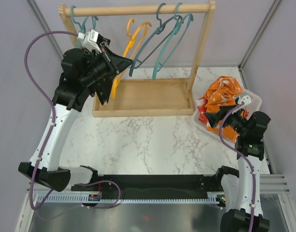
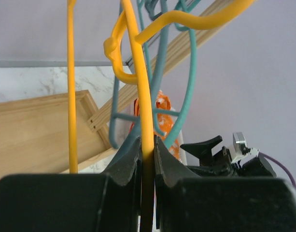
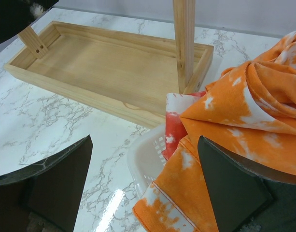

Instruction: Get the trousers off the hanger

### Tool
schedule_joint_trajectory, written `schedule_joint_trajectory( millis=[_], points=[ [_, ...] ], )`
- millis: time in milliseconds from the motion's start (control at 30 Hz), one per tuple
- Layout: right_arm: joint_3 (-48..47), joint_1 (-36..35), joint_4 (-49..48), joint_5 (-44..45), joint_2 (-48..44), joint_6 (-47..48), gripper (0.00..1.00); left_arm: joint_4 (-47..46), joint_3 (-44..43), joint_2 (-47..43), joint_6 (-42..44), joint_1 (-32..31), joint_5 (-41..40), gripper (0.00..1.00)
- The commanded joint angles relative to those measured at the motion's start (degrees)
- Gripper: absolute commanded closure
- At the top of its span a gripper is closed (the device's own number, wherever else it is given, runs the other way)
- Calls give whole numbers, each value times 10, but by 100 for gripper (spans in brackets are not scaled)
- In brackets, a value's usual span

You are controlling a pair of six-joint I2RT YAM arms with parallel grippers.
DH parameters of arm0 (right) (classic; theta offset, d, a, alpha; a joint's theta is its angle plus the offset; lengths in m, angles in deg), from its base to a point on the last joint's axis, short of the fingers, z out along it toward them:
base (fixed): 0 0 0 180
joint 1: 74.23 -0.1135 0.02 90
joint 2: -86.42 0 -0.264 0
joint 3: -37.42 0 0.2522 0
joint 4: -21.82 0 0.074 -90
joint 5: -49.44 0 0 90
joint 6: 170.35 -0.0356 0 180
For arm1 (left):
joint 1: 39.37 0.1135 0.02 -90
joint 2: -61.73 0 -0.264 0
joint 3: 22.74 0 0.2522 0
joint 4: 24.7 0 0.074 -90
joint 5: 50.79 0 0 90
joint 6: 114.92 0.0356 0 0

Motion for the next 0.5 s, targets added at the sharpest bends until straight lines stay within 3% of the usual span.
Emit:
schedule_joint_trajectory(
  millis=[0,467],
  points=[
    [2,2,-24,-11,-20,11,2,-50,-69,29,-4,-35,-48,98],
    [6,2,-23,-16,-48,4,2,-41,-241,188,8,-72,-116,98]
  ],
)
